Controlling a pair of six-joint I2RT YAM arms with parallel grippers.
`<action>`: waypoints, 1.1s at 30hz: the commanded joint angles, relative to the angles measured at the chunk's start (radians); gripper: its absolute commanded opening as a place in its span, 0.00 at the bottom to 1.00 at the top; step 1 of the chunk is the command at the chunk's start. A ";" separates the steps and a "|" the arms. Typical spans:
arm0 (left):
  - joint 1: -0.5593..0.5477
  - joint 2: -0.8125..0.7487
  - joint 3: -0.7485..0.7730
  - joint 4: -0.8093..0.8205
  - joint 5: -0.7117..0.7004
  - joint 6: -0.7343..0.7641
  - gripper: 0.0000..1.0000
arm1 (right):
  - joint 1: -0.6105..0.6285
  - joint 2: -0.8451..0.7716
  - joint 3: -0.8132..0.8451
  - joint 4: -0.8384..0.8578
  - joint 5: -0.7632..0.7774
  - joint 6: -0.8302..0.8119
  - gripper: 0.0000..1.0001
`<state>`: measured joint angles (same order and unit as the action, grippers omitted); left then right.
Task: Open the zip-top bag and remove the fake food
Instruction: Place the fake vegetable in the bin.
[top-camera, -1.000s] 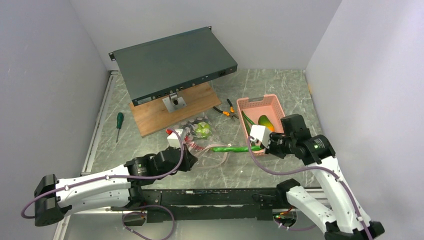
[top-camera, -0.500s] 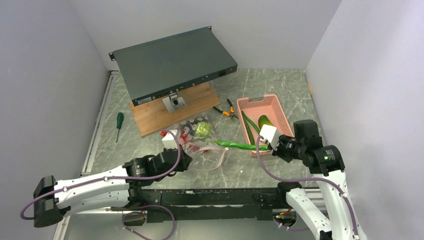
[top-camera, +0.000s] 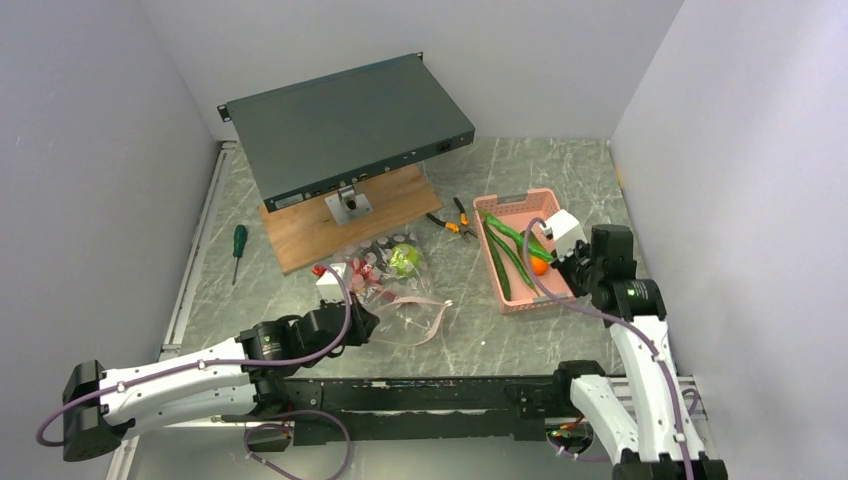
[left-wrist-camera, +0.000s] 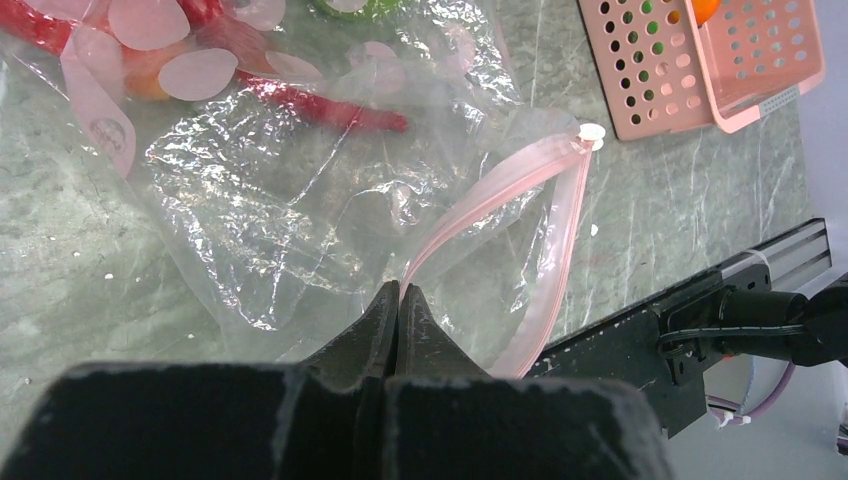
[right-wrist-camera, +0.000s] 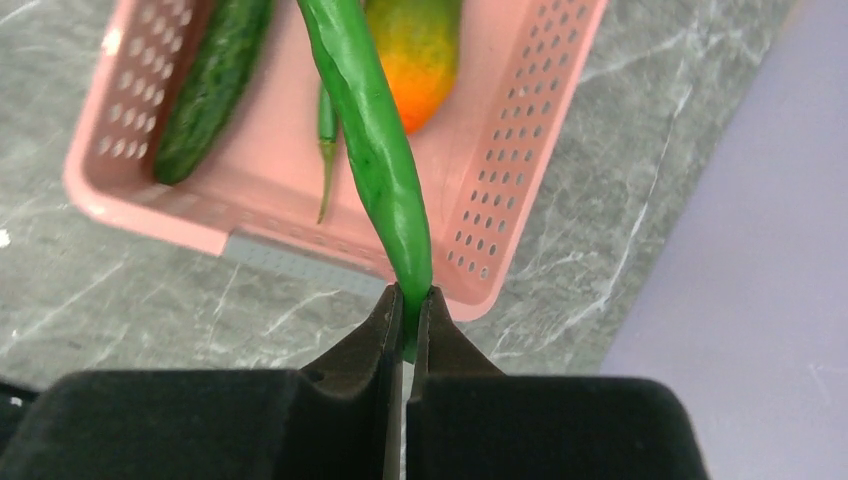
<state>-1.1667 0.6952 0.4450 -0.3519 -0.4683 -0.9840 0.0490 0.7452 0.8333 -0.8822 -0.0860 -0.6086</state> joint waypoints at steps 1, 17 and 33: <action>-0.004 -0.016 -0.010 0.046 0.001 0.023 0.00 | -0.100 0.070 -0.008 0.145 0.008 0.107 0.00; -0.004 -0.010 -0.033 0.118 0.018 0.046 0.00 | -0.268 0.200 -0.051 0.116 -0.194 0.006 0.00; -0.004 0.007 -0.035 0.180 0.058 0.074 0.00 | -0.266 0.320 0.014 0.037 -0.356 -0.017 0.39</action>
<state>-1.1667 0.6937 0.4118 -0.2409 -0.4335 -0.9360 -0.2153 1.0893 0.7959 -0.8196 -0.3691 -0.6037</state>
